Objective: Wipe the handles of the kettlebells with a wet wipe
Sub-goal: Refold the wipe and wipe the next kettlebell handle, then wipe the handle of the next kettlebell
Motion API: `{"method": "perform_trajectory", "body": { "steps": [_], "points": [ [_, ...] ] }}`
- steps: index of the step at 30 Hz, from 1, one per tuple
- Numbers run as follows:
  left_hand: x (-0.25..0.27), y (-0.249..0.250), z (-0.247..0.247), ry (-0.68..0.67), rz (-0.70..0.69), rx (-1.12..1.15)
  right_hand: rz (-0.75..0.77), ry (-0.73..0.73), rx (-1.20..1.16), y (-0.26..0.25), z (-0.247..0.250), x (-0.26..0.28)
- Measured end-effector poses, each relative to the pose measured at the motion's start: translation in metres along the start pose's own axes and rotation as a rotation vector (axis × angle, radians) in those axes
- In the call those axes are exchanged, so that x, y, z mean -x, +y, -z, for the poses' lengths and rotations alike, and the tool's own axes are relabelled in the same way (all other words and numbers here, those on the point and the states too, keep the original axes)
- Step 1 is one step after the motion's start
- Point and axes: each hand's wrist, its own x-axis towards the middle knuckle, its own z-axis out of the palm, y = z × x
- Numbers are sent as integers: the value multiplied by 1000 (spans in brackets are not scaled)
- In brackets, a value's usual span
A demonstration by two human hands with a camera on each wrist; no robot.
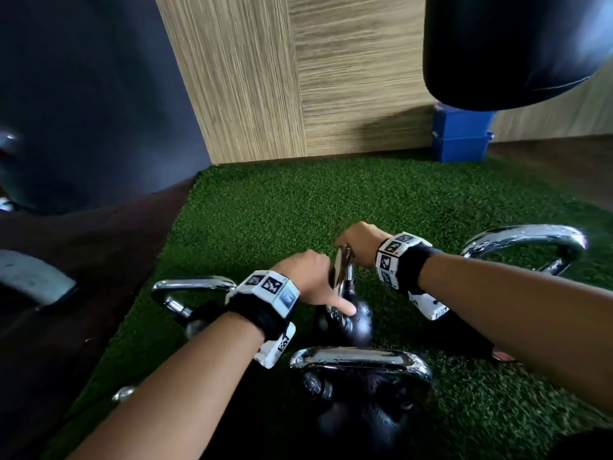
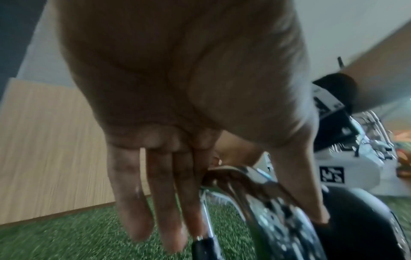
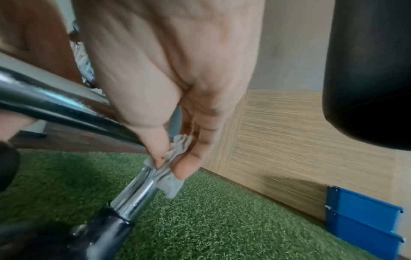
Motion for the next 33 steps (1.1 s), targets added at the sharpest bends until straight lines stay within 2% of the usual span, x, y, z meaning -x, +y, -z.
{"method": "perform_trajectory", "body": {
  "steps": [3, 8, 13, 17, 21, 24, 26, 28, 30, 32, 33],
  "points": [
    [-2, 12, 0, 57, 15, 13, 42, -16, 114, -3, 4, 7],
    [1, 9, 18, 5, 60, 4, -4, -64, 252, 0, 14, 15],
    [-3, -11, 24, 64, -77, -68, -89, -158, 310, 1, 23, 26],
    [-10, -21, 15, 175, -160, -37, -174, -152, 261, 1, 18, 44],
    [-6, -26, 4, 245, -169, -28, -273, -101, 157, -3, 14, 64],
    [9, -28, -4, 368, -209, 52, -305, -44, 77, -10, 26, 80],
    [23, -34, -13, 526, -230, 214, -311, -26, -44, -17, 36, 90],
    [38, -43, -23, 647, -183, 413, -273, -50, -122, -30, 46, 101],
    [49, -54, -31, 611, -131, 533, -253, -80, -175, -45, 54, 112],
    [55, -63, -38, 434, -133, 568, -268, -78, -229, -62, 61, 123],
    [56, -66, -41, 303, -157, 561, -276, -67, -236, -69, 63, 129]
  ]
}}
